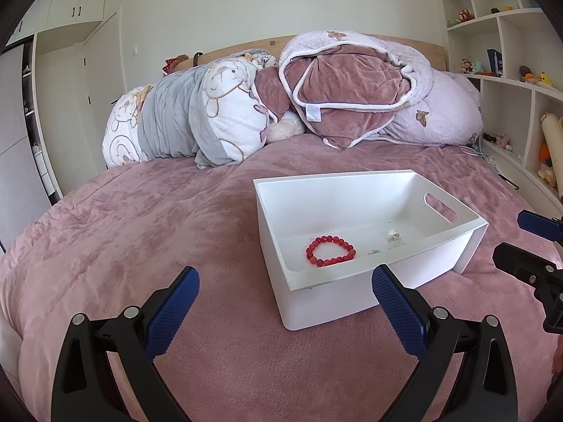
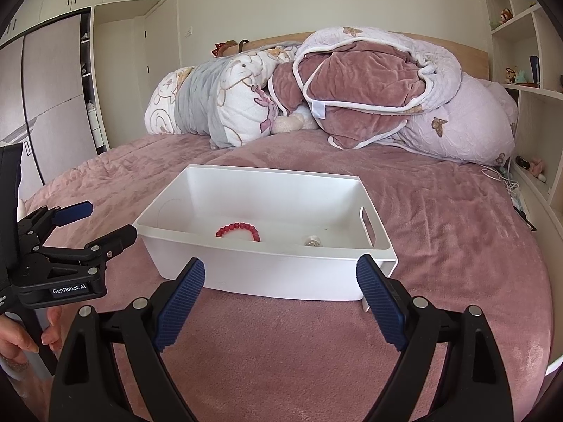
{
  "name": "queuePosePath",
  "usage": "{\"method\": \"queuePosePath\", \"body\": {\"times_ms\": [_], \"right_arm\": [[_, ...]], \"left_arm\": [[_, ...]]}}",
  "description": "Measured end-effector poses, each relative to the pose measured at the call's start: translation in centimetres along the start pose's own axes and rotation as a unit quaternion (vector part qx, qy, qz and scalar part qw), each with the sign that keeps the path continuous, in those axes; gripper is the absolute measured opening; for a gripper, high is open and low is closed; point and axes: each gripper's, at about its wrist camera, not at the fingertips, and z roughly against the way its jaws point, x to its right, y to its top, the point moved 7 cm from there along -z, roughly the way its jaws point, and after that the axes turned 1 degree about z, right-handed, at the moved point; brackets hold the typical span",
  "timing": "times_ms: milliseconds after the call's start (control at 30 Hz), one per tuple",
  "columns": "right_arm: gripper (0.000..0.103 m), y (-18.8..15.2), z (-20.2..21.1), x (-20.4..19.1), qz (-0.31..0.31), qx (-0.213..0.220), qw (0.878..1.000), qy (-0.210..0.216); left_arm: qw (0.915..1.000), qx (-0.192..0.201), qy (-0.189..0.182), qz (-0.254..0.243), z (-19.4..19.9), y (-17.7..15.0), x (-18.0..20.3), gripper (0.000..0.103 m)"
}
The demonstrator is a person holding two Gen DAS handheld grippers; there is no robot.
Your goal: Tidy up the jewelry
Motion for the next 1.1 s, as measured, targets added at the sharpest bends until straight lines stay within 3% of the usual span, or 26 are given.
{"method": "queuePosePath", "body": {"times_ms": [433, 1100], "right_arm": [[0.087, -0.2, -0.5, 0.1, -0.004, -0.009, 1.0, 0.004], [0.087, -0.5, -0.2, 0.5, -0.006, -0.009, 1.0, 0.004]], "left_arm": [[0.9996, 0.018, 0.0, -0.02, 0.6, 0.1, 0.7, 0.099], [0.9994, 0.033, -0.002, -0.006, 0.9, 0.7, 0.5, 0.099]]}}
